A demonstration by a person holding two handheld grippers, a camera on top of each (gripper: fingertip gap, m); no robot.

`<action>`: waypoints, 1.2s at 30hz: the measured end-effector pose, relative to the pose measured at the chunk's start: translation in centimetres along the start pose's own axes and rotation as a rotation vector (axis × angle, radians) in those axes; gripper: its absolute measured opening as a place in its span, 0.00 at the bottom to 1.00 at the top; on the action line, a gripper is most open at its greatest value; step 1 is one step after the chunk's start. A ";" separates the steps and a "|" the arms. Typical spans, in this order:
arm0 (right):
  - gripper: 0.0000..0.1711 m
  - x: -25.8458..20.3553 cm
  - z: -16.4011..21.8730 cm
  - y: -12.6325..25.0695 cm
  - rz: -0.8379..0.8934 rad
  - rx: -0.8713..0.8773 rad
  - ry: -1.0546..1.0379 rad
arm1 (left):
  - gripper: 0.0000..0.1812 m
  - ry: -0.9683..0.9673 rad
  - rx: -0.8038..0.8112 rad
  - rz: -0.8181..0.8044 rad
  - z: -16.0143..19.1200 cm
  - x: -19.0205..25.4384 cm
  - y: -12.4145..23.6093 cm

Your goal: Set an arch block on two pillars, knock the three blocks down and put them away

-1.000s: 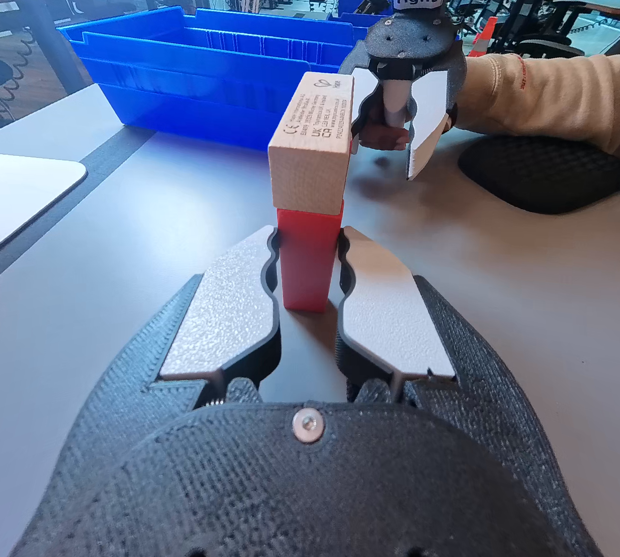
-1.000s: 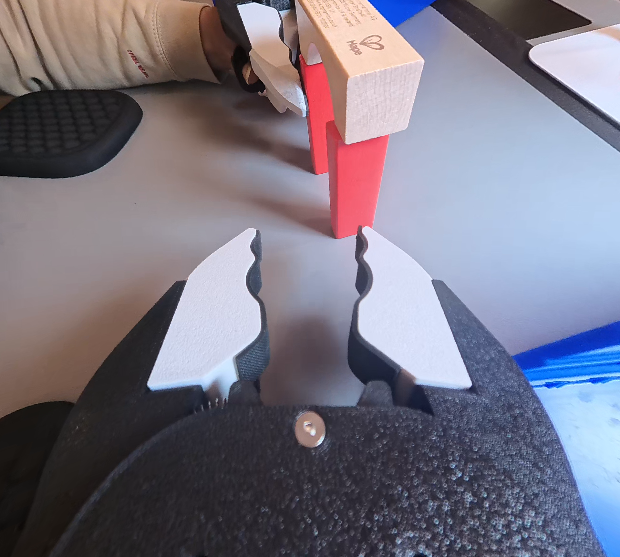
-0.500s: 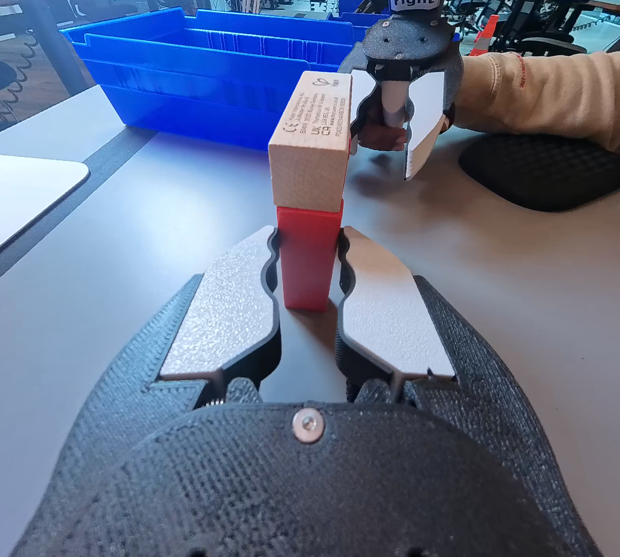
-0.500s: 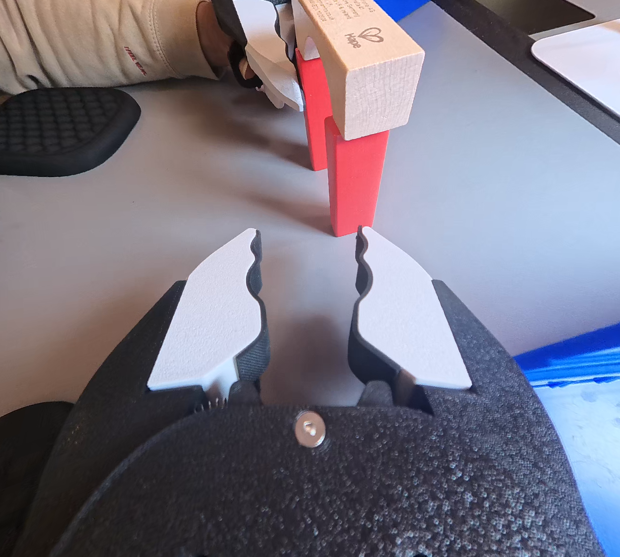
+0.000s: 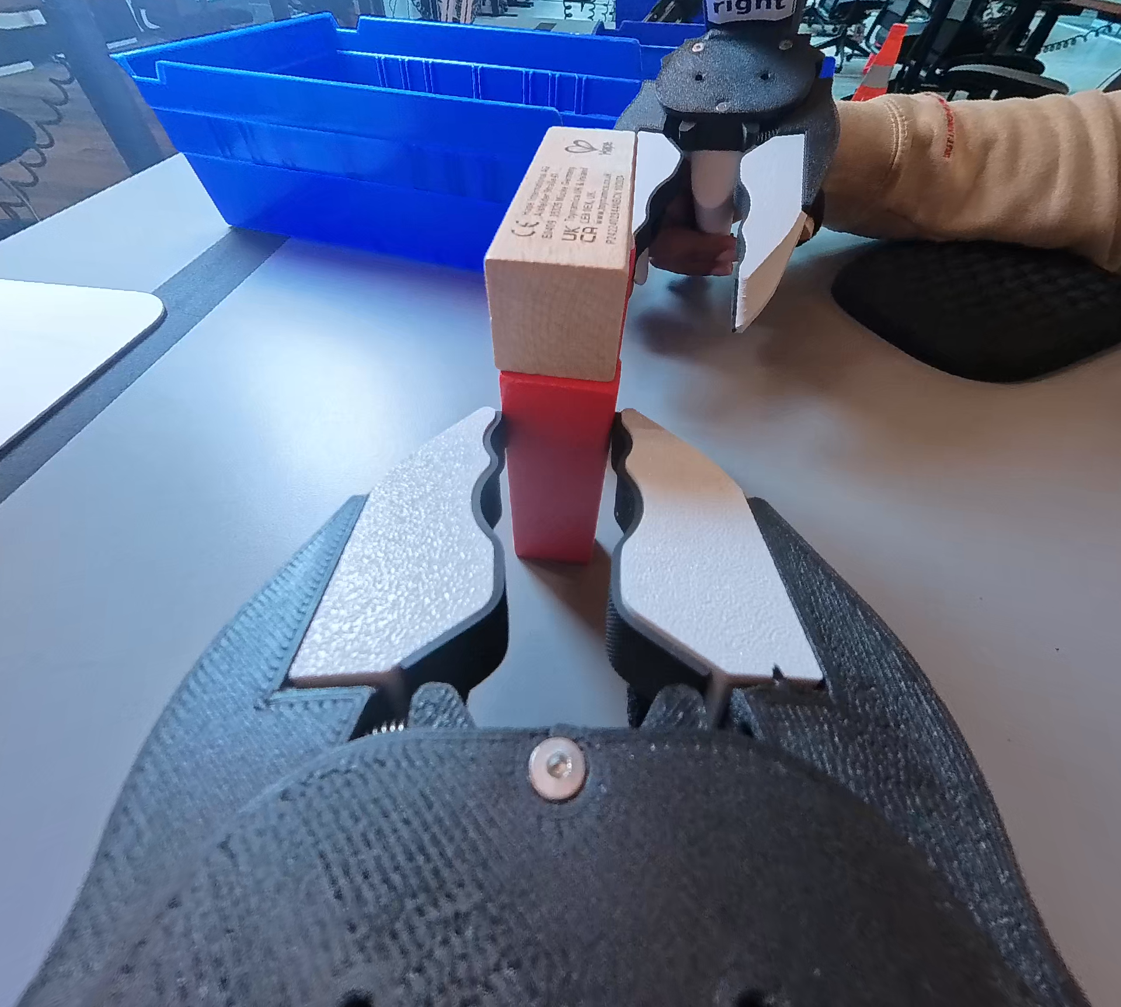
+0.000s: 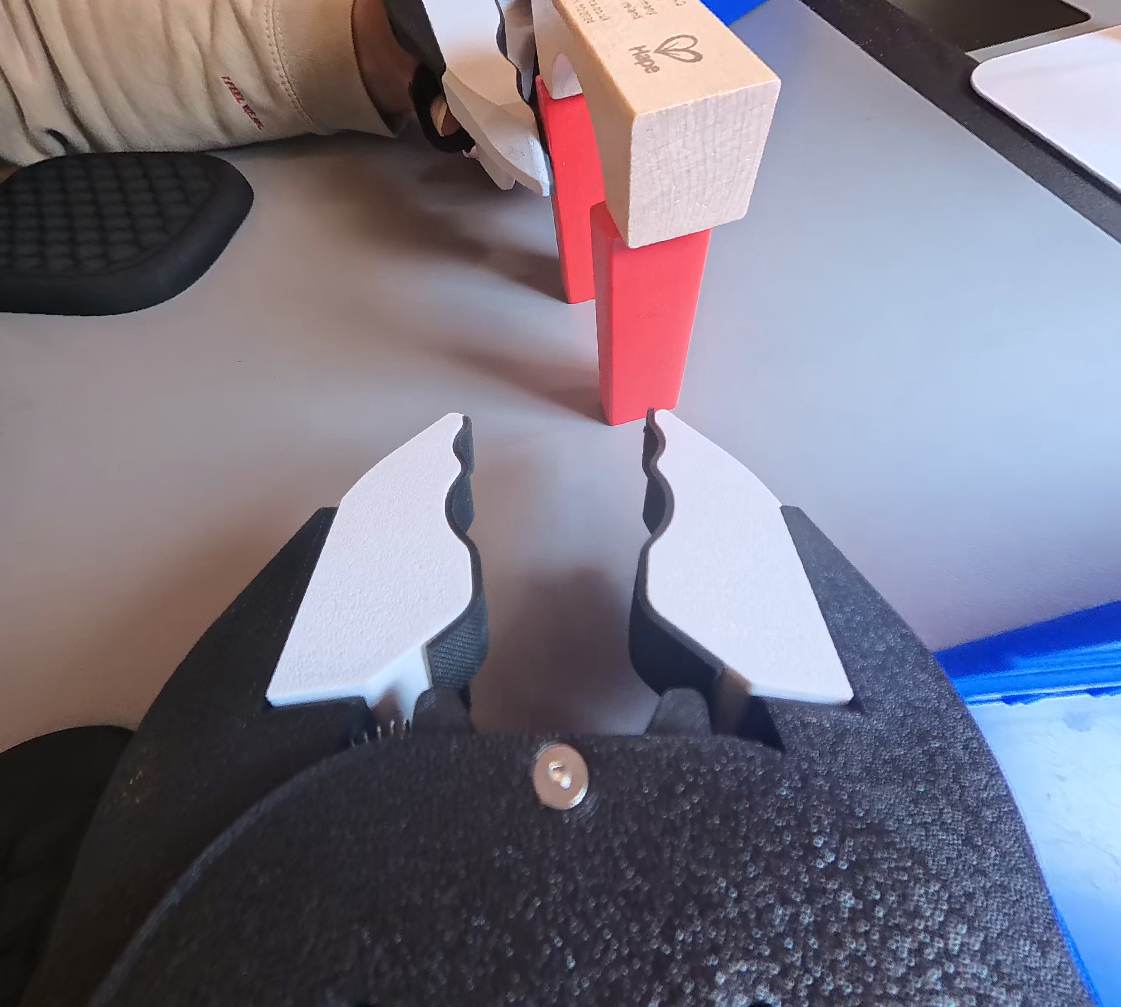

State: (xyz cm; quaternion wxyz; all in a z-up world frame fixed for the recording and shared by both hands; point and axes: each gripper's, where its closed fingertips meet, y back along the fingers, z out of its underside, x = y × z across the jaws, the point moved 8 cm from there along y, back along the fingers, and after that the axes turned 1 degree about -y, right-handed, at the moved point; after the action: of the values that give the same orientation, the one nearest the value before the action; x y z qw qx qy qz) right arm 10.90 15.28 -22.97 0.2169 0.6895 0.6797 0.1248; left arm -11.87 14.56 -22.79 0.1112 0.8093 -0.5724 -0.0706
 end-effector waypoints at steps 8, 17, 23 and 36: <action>0.32 -0.1 -0.1 0.1 0.000 0.004 0.006 | 0.39 0.010 0.005 -0.027 0.1 0.5 0.4; 0.33 -0.3 -0.2 0.7 0.035 0.016 0.010 | 0.44 0.005 -0.002 -0.159 0.6 4.2 3.4; 0.43 -1.0 -0.7 0.2 0.098 -0.014 0.011 | 0.44 0.030 0.057 -0.288 1.0 7.1 7.5; 0.54 -5.9 -3.9 -11.7 0.450 -0.177 0.117 | 0.39 -0.024 0.174 -0.536 0.6 7.0 16.2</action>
State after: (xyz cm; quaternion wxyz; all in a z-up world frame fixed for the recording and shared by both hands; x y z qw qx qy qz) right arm -1.50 9.68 -24.34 0.2036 0.7933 0.5070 0.2686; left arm -24.43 2.77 -19.08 0.0120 0.9374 -0.3432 -0.0577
